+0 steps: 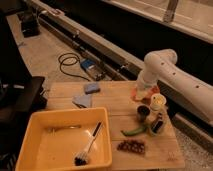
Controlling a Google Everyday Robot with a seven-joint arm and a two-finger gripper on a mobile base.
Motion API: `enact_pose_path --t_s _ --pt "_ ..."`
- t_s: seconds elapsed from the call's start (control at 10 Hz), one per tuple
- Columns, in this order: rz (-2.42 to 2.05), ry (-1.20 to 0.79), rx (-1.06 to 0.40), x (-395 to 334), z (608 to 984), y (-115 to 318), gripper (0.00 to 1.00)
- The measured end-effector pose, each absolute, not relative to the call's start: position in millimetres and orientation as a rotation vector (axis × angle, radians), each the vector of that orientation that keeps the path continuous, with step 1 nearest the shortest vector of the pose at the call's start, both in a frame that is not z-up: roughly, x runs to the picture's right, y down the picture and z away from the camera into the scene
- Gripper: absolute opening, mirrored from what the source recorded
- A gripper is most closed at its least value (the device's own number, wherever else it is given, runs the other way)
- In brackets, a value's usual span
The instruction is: Place apple in metal cup
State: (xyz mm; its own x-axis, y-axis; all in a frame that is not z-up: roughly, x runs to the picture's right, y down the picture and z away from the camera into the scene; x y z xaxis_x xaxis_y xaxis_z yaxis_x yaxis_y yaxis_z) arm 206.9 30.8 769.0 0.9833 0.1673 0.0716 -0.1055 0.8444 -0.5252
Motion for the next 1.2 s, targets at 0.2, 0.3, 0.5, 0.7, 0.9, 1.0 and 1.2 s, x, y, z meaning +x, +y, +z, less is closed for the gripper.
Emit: enact_pose_path --t_s 0.2,0.3,0.5,0.7,0.9,1.0,1.2 --pt "0.200 -0.066 -0.559 228.3 748.1 47.4 0.00" --pt "0.210 -0.059 -0.565 229.5 743.7 51.7 0.00" --pt "0.226 -0.056 -0.580 221.6 739.9 59.2 0.01" --pt "0.236 -0.059 -0.601 218.8 746.5 70.2 0.19" --pt "0.241 -0.057 -0.615 216.9 752.5 76.1 0.38" --pt "0.246 -0.051 -0.626 219.0 754.1 81.2 0.48" --pt "0.252 -0.049 -0.640 219.1 755.3 87.7 0.69"
